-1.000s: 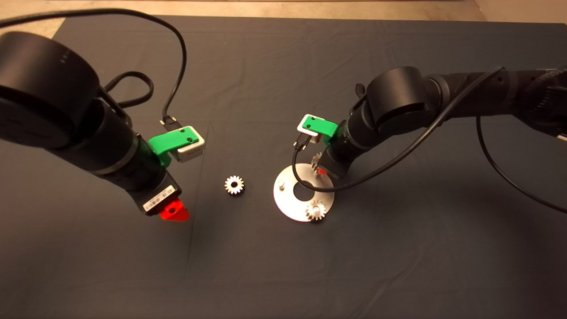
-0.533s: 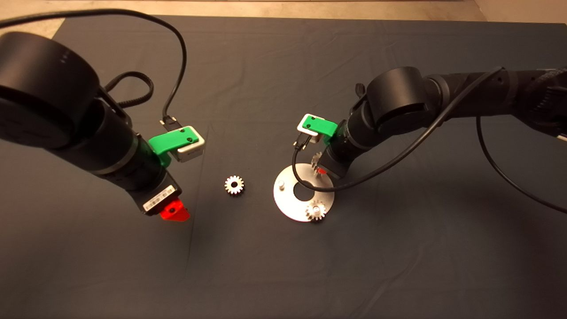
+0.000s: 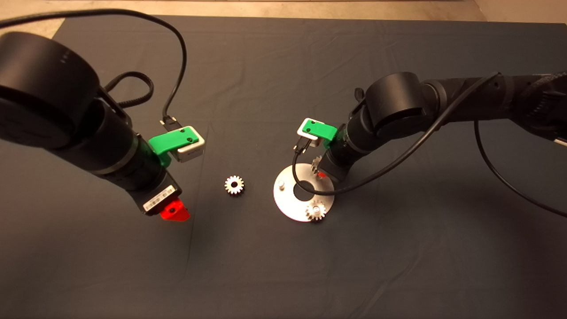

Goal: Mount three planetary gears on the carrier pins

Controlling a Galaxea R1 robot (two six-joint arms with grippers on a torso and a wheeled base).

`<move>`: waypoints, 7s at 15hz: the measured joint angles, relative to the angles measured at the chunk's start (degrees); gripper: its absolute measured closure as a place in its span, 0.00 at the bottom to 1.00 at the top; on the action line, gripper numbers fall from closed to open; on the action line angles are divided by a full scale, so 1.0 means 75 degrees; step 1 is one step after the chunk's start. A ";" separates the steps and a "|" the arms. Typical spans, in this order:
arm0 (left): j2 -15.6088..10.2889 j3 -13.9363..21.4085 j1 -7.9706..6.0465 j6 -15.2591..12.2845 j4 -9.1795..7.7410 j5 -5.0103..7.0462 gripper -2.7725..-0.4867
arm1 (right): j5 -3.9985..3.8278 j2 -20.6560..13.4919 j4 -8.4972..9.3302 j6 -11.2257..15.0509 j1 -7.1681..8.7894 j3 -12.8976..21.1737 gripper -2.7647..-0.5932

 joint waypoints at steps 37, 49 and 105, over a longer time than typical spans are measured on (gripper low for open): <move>-0.0021 0.0000 -0.0041 0.0000 0.0000 0.0000 0.00 | -0.0029 0.0067 -0.0319 0.0011 -0.0294 -0.0104 0.87; -0.0021 0.0000 -0.0041 0.0000 0.0000 0.0000 0.00 | -0.0036 0.0067 -0.0319 0.0005 -0.0293 -0.0104 0.78; 0.2157 -0.1364 0.0992 0.0434 0.0905 0.0000 0.00 | -0.0866 -0.3546 0.4377 0.0691 0.1369 0.3992 0.34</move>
